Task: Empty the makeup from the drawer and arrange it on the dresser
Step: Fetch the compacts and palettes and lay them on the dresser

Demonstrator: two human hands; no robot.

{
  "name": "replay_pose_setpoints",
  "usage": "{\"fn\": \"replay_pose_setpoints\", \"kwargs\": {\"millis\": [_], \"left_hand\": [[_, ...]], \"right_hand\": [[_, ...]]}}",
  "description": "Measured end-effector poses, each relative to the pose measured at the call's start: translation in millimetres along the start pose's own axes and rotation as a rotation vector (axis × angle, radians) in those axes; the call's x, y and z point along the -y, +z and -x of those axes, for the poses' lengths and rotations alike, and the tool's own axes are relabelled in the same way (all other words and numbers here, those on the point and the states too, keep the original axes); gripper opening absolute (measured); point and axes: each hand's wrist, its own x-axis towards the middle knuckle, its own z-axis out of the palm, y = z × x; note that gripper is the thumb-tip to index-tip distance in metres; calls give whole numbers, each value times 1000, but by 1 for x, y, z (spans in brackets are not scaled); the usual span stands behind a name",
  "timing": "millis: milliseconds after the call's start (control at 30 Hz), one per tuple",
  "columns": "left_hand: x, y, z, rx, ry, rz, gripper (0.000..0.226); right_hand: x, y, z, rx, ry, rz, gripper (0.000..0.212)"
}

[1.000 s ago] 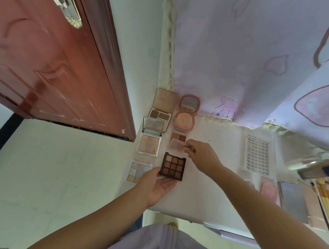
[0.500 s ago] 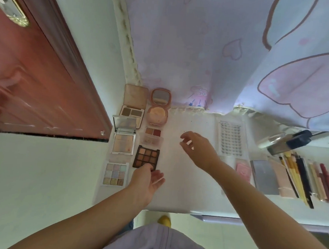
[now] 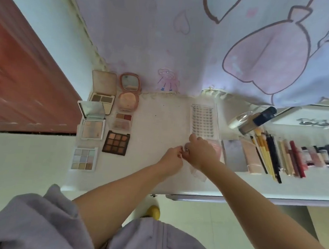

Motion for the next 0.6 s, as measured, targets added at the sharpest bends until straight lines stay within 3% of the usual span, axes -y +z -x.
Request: {"fn": "replay_pose_setpoints", "kwargs": {"millis": [133,267,400,600], "left_hand": [[12,-21,20,-161,180,-208,53],[18,-46,49,-280,327,-255,46],[33,-68,74,-262,311,-264,40],[65,-88,106,-170,198,-64,34]], "right_hand": [[12,-15,7,134,71,-647,45],[32,-28,21,288,-22,-873,37],[55,-35,33,396,-120,-923,35],[91,-27,48,424,-287,-658,33]]}}
